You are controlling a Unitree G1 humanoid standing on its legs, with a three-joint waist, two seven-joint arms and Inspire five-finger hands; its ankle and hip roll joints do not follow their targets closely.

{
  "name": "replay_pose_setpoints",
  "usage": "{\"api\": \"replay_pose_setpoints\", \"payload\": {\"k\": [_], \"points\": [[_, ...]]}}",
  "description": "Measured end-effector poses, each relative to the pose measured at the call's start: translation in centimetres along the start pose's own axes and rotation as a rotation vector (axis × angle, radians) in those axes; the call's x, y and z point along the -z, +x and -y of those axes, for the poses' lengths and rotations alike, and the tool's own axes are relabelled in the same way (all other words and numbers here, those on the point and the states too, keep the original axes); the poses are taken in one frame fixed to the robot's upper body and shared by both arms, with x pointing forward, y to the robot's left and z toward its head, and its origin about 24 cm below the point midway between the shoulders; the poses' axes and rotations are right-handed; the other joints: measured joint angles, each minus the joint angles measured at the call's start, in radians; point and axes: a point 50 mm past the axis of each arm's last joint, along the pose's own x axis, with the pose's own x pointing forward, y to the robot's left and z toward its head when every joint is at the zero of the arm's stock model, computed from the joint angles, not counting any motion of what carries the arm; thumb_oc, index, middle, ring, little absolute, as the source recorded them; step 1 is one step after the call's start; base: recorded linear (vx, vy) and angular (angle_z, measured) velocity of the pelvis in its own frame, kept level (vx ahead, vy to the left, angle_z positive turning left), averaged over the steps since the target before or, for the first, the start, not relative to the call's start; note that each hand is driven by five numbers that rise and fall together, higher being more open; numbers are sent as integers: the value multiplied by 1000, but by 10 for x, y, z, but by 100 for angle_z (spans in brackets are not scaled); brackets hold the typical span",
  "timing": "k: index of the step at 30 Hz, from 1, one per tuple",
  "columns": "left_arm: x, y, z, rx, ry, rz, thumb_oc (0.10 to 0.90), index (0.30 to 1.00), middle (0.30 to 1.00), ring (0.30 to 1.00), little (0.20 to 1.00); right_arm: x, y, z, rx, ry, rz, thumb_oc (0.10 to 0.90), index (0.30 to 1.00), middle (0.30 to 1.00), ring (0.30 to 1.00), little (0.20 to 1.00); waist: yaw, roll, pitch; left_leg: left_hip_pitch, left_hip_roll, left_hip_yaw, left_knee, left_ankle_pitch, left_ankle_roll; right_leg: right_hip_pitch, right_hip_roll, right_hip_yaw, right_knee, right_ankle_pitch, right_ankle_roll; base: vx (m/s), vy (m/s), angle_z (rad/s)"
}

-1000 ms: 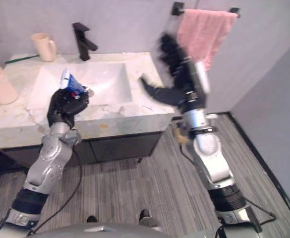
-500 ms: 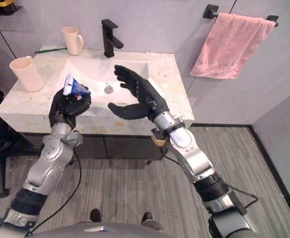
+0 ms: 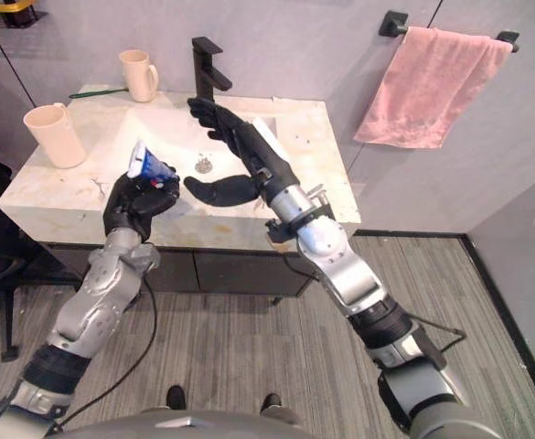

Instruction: Organize the bathroom.

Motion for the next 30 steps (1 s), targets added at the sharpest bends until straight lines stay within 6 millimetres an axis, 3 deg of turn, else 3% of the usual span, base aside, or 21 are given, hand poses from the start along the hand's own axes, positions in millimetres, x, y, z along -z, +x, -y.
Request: {"api": "replay_pose_setpoints", "payload": {"k": [6,13,21,30], "points": [[-13,11,3,21,-8,-7,400,300,300,300,300,-3,10,-1,-21,-19,4,800,900,900,900,900,20,1,1,-1,-2,-5,0,2,1,3,-2,-5,0,0,0,20,5,1],[-40,22,-14,-70,0,94,400,300,300,300,300,-13,20,-1,-40,-15,37,800,900,900,900,900,25,4,2,-1,-2,-14,0,4,1,7,-1,-14,0,-1,1,17,1,3],[-38,21,-11,-74,16,106,400,300,300,300,300,-12,22,-9,-75,-4,26,800,900,900,900,900,66,4,2,-3,-5,-37,0,7,1,19,-2,-34,0,-6,1,12,-3,8],[-36,21,-8,-63,7,97,400,300,300,300,300,-22,32,-19,-132,0,54,800,900,900,900,900,74,4,2,-5,-6,-45,0,11,1,21,-2,-42,0,-6,1,6,0,1]]}}
